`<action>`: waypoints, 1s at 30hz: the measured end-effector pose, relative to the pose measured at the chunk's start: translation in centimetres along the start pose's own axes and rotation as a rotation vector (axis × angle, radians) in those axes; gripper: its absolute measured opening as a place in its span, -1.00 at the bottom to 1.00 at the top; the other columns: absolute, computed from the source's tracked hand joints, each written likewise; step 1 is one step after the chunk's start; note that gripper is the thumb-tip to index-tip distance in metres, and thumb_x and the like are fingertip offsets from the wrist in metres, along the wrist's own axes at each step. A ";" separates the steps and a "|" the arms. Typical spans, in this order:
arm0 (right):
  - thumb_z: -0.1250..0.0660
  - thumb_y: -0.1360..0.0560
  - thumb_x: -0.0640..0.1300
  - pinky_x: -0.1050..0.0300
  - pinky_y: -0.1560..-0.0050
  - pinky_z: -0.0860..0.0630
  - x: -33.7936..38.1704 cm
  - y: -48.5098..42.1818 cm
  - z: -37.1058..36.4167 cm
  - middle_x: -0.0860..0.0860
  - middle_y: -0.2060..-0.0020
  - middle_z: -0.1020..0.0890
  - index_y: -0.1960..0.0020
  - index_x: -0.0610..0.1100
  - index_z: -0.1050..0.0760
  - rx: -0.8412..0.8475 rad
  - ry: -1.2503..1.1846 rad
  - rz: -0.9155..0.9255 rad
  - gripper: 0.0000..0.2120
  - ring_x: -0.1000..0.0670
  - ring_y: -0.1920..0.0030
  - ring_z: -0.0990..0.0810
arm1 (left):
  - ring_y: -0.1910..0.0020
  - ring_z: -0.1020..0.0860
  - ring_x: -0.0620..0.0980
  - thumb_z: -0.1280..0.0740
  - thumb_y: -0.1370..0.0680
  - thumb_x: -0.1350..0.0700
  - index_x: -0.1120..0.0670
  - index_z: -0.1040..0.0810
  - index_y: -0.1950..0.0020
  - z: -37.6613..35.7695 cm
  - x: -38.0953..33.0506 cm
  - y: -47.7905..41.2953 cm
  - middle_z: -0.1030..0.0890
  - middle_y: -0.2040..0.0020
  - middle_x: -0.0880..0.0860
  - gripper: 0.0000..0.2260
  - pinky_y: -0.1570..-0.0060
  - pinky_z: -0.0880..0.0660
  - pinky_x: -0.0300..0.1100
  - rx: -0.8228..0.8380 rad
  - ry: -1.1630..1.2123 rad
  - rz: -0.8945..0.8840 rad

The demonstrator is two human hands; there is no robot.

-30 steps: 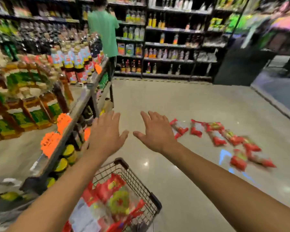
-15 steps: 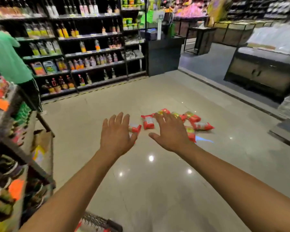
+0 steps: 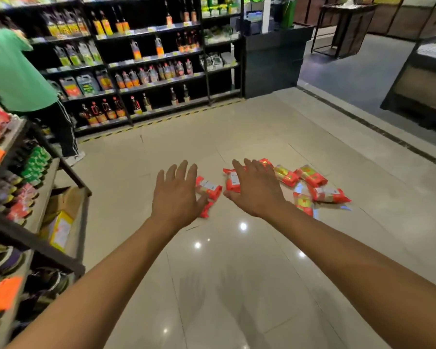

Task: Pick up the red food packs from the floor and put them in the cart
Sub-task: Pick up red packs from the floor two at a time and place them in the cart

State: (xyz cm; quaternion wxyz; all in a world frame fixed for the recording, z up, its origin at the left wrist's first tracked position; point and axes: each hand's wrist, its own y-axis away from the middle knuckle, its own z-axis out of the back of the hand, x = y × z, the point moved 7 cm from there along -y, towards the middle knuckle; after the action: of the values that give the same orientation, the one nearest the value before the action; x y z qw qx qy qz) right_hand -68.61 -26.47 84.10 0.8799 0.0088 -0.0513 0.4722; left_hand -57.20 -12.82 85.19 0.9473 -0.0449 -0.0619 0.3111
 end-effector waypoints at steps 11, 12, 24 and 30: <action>-0.10 -0.61 0.35 -0.22 -0.61 0.05 -1.0 -22.2 -5.1 -0.15 -0.66 -0.08 -0.68 -0.04 0.09 0.111 0.099 0.052 -0.18 -0.18 -0.65 -0.03 | -0.60 -0.18 0.22 -0.20 -0.61 -0.26 0.10 -0.13 -0.65 -9.2 6.1 -20.9 -0.16 -0.65 0.17 -0.28 -0.55 -0.09 0.18 0.057 0.035 0.041; -0.11 -0.61 0.34 -0.22 -0.61 0.05 -1.4 -24.6 -5.4 -0.16 -0.66 -0.08 -0.68 -0.04 0.09 0.129 0.104 0.038 -0.18 -0.19 -0.65 -0.03 | -0.59 -0.19 0.23 -0.21 -0.61 -0.26 0.10 -0.13 -0.64 -10.2 6.6 -23.4 -0.17 -0.65 0.18 -0.28 -0.54 -0.10 0.18 0.065 0.042 0.036; -0.12 -0.62 0.33 -0.23 -0.61 0.00 -2.6 -48.8 -13.3 -0.16 -0.65 -0.11 -0.68 -0.05 0.08 0.273 0.120 0.048 -0.19 -0.19 -0.64 -0.08 | -0.60 -0.17 0.23 -0.19 -0.61 -0.26 0.10 -0.11 -0.64 -20.2 14.5 -44.2 -0.15 -0.65 0.17 -0.28 -0.56 -0.09 0.19 0.173 0.029 0.056; -0.11 -0.62 0.33 -0.19 -0.59 -0.04 -4.0 -61.9 -22.0 -0.15 -0.64 -0.14 -0.68 -0.06 0.07 0.353 0.085 0.104 -0.19 -0.17 -0.63 -0.10 | -0.60 -0.16 0.24 -0.11 -0.61 -0.28 0.10 -0.12 -0.65 -28.8 17.7 -53.8 -0.15 -0.65 0.18 -0.28 -0.56 -0.08 0.20 0.263 0.015 0.135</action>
State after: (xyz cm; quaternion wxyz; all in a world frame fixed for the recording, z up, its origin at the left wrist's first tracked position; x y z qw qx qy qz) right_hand -17.49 -62.69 63.85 0.8404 0.1401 0.0693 0.5189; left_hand -7.52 -46.77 64.98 0.9224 0.0735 -0.0105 0.3791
